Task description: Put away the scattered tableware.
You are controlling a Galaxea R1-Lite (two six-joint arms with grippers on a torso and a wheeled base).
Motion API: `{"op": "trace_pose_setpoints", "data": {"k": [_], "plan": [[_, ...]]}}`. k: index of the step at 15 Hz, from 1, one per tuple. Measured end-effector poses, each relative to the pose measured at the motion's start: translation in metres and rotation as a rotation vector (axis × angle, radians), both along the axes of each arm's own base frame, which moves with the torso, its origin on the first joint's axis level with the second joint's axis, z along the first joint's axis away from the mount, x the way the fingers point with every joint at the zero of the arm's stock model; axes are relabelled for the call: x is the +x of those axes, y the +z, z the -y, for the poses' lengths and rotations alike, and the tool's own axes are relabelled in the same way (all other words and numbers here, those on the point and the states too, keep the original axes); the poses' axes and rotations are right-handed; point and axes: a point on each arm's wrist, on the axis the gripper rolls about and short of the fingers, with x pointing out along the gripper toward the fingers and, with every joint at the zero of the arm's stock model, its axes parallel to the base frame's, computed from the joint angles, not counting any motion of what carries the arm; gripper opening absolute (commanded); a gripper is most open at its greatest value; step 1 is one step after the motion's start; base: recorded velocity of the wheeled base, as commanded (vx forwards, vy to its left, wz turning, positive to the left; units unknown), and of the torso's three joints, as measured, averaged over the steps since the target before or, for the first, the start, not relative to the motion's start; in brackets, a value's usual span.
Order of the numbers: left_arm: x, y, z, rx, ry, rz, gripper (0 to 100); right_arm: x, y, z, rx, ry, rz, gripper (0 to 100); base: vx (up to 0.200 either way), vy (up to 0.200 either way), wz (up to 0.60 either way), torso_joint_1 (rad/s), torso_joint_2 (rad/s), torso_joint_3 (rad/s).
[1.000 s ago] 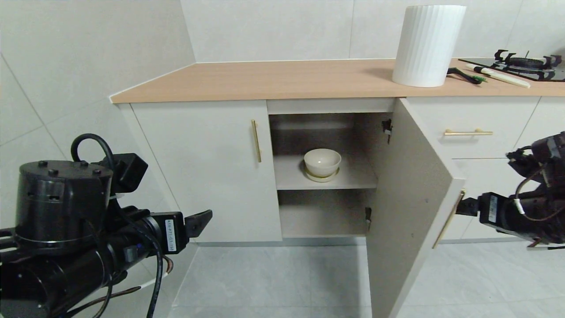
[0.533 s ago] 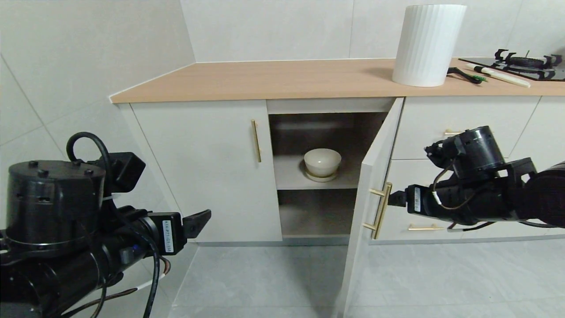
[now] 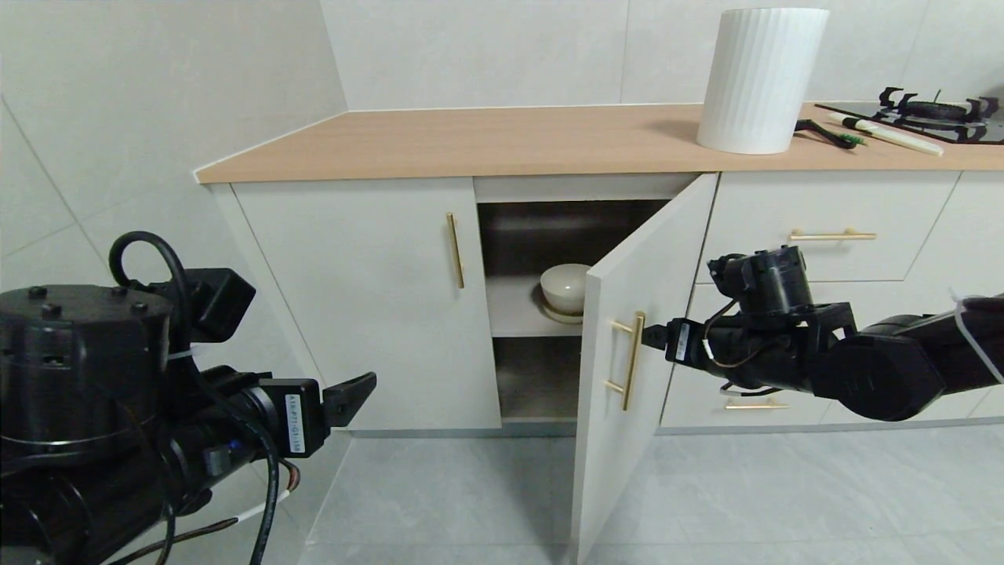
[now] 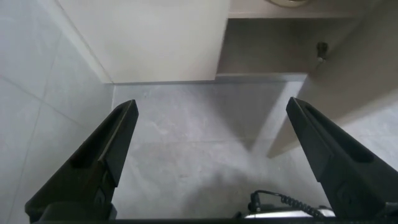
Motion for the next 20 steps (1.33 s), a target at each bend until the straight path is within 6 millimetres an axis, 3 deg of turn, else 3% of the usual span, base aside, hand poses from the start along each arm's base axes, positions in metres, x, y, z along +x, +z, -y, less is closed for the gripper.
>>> {"op": "trace_pose_setpoints", "data": {"k": [8,20], "plan": [[0.0,-0.002,0.001,0.008,-0.005,-0.007,100,0.01,-0.018,-0.011,0.04,-0.012,0.004,100,0.0,0.0,0.0,0.0,0.0,0.0],[0.0,-0.005,0.001,0.027,-0.006,-0.015,100,0.028,-0.024,-0.028,0.174,-0.095,0.101,100,0.183,0.0,0.0,0.003,0.0,0.002]]}}
